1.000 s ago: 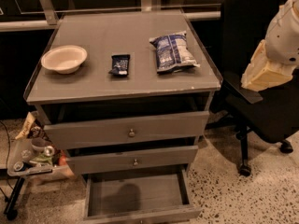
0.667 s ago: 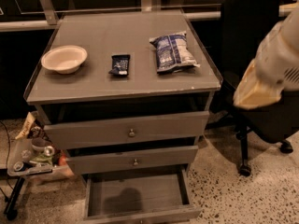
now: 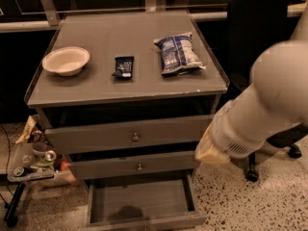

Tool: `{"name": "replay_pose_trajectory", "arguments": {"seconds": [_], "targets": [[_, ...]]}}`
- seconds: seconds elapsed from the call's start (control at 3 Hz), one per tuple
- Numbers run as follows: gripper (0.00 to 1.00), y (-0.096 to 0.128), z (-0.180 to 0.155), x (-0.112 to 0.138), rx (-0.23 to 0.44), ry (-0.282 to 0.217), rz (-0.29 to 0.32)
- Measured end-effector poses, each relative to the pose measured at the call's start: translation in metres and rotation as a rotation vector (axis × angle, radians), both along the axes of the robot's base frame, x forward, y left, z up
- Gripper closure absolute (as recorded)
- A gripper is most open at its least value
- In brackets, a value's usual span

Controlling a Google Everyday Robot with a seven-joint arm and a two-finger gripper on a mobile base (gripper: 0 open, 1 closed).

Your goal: Close bottom drawer

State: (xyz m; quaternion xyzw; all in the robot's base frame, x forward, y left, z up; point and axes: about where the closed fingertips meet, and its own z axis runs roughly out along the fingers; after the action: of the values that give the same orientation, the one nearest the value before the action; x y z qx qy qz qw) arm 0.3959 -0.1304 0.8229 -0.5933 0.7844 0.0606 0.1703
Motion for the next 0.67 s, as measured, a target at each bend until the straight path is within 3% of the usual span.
{"name": "replay_pose_trajectory", "arguments": {"seconds": [0.33, 0.67], "targets": [[1.00, 0.0033, -0.0314, -0.0138, -0.014, 0.035, 0.010], [1.00, 0.0027, -0.0314, -0.0147, -0.016, 0.038, 0.010]]}}
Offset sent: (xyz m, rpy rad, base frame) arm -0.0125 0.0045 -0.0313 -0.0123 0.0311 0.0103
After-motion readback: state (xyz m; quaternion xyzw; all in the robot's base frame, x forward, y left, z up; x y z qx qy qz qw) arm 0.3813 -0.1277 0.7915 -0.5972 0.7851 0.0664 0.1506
